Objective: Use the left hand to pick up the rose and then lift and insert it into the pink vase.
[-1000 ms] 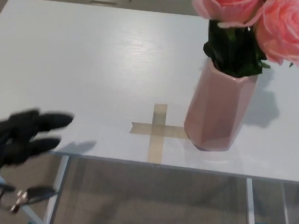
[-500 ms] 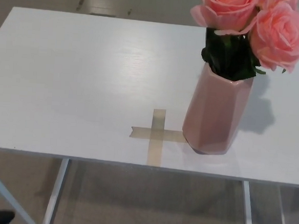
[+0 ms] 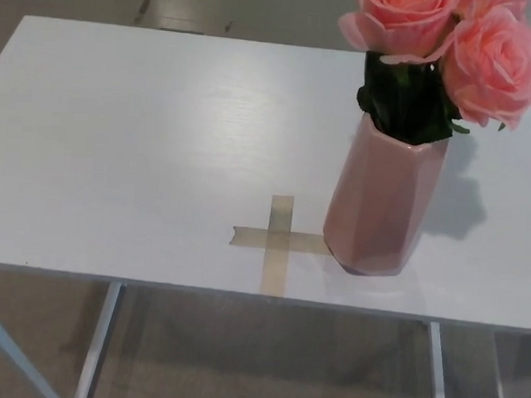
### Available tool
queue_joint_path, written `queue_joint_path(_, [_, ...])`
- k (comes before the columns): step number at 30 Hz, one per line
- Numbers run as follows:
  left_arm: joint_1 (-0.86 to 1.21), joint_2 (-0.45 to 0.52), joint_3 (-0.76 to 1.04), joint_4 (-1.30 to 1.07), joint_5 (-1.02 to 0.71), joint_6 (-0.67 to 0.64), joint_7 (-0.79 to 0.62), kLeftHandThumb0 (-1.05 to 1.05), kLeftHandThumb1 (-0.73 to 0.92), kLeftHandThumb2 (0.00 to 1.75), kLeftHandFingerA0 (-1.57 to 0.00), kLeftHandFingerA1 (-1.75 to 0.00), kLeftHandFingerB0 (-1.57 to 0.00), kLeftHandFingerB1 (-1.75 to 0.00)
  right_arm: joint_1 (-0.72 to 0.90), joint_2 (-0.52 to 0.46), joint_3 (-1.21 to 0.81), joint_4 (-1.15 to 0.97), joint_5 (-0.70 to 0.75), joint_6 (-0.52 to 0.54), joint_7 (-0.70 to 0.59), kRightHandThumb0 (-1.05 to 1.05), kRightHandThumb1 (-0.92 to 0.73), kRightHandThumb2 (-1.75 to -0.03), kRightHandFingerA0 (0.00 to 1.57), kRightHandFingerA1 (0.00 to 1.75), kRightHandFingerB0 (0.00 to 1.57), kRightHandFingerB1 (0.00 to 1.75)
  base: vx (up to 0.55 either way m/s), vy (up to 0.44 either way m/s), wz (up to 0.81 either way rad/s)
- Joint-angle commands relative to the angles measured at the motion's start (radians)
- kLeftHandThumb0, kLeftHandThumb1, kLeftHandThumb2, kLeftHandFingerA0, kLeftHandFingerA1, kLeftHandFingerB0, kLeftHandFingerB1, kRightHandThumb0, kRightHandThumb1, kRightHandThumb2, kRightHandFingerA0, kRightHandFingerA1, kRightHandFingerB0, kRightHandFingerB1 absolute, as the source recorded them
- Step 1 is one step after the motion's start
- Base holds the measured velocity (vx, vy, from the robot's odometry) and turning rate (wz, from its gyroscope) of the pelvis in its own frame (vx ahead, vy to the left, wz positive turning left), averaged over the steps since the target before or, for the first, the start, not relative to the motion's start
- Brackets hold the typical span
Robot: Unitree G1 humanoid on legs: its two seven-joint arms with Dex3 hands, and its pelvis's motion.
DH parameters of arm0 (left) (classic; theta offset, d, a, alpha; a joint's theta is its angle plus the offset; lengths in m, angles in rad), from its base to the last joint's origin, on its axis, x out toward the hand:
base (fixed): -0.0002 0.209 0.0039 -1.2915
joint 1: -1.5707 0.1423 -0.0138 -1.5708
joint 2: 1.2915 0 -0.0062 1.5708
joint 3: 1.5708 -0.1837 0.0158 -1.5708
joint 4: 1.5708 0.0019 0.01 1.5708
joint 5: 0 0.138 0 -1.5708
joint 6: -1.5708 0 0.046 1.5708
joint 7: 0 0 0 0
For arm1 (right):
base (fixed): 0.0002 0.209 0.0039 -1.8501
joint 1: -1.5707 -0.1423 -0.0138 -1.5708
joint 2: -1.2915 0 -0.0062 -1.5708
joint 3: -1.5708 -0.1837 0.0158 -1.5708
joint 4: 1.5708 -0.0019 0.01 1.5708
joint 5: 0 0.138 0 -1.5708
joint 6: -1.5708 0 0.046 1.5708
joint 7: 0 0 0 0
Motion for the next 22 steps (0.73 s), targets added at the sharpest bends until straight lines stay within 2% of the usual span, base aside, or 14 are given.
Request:
queue_joint_path(1, [-0.168,-0.070,-0.039,0.439,0.128,-0.184,0.344,-0.58,0.40,0.84,-0.35,-0.51,-0.15,-0.41,0.040,0.030,-0.028,0.018,0.026,-0.019,-0.032,-0.41,-0.55,-0.90,0.57,0.59,0.49,0.54,0.00,0.000,0.00])
queue_joint_path(4, [-0.173,-0.030,-0.109,0.534,0.198,-0.267,0.375,-0.65,0.44,0.85,-0.37,-0.51,-0.16,-0.40,0.032,0.021,-0.023,0.016,0.017,-0.025,-0.020,-0.39,-0.55,-0.90,0.56,0.59,0.48,0.54,0.00,0.000,0.00])
queue_joint_path(8, [-0.176,0.003,-0.124,0.601,0.190,-0.312,0.365,-0.70,0.47,0.86,-0.35,-0.49,-0.19,-0.40,0.033,0.023,-0.012,0.019,0.004,-0.029,-0.015,-0.38,-0.54,-0.90,0.53,0.58,0.47,0.54,0.00,0.000,0.00])
queue_joint_path(9, [-0.177,0.002,-0.112,0.618,0.168,-0.332,0.353,-0.70,0.47,0.86,-0.34,-0.48,-0.22,-0.41,0.035,0.022,-0.013,0.017,0.005,-0.031,-0.014,-0.35,-0.66,-0.60,0.61,0.41,0.59,0.40,0.00,0.000,0.00])
queue_joint_path(12, [-0.193,0.001,-0.105,0.638,0.149,-0.353,0.333,-0.69,0.47,0.85,-0.34,-0.48,-0.22,-0.41,0.023,0.024,-0.023,0.020,0.014,-0.023,-0.019,-0.35,-0.66,-0.60,0.60,0.41,0.58,0.40,0.00,0.000,0.00])
queue_joint_path(13, [-0.201,0.001,-0.112,0.649,0.152,-0.361,0.332,-0.70,0.47,0.85,-0.35,-0.48,-0.21,-0.40,0.021,0.023,-0.025,0.019,0.014,-0.022,-0.018,-0.39,-0.55,-0.90,0.54,0.58,0.48,0.54,0.00,0.000,0.00])
queue_joint_path(15, [-0.209,0.004,-0.123,0.659,0.157,-0.362,0.320,-0.70,0.47,0.85,-0.36,-0.49,-0.19,-0.39,0.023,0.022,-0.019,0.016,0.008,-0.020,-0.014,-0.41,-0.56,-0.90,0.56,0.58,0.49,0.54,0.00,0.000,0.00])
queue_joint_path(16, [-0.214,0.007,-0.128,0.666,0.159,-0.365,0.316,-0.70,0.47,0.85,-0.36,-0.49,-0.19,-0.39,0.022,0.022,-0.018,0.015,0.006,-0.018,-0.014,-0.37,-0.66,-0.60,0.61,0.41,0.59,0.40,0.00,0.000,0.00])
queue_joint_path(22, [-0.226,0.022,-0.150,0.697,0.169,-0.388,0.305,-0.70,0.47,0.85,-0.36,-0.49,-0.19,-0.39,0.019,0.023,-0.019,0.014,0.007,-0.018,-0.005,-0.37,-0.66,-0.60,0.59,0.41,0.58,0.40,0.00,0.000,0.00])
